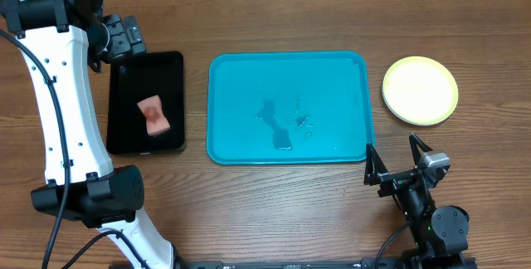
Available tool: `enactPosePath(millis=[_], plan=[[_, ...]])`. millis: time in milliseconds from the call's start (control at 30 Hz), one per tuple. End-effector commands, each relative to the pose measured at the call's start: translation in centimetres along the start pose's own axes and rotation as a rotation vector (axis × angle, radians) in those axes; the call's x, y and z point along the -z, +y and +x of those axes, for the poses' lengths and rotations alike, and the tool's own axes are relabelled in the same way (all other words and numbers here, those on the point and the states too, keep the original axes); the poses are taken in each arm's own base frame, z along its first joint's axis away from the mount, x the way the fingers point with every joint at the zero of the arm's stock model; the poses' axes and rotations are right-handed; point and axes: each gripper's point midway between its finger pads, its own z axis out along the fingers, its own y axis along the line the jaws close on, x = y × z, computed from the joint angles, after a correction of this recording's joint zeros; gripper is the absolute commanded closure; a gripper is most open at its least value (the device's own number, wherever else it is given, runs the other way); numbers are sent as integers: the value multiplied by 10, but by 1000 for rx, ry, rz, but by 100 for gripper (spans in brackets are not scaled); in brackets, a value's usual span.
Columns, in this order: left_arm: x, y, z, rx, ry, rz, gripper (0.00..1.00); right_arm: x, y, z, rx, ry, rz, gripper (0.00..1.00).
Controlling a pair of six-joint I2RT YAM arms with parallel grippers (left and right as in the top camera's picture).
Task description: Clean dirty plates on tray and stack at the side
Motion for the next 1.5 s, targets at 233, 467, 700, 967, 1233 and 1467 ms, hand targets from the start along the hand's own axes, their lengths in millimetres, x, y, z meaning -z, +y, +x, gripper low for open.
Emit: enactPosePath(millis=[233,467,700,967,1233,1467], plan=[[12,6,-1,-45,-44,-62,0,0,-1,2,1,-5,4,0],[82,-15,-11,-84,-312,-4,0,0,-1,2,1,-5,4,0],[155,-45,-12,-139,-630,141,0,0,-1,2,1,-5,4,0],[138,-31,36,-116,-761,210,0,0,-1,2,1,-5,4,0],[76,-24,110,-162,-904,322,0,0,-1,2,1,-5,4,0],[30,-16,147,-176,-1078,366,0,0,-1,2,1,-5,4,0]])
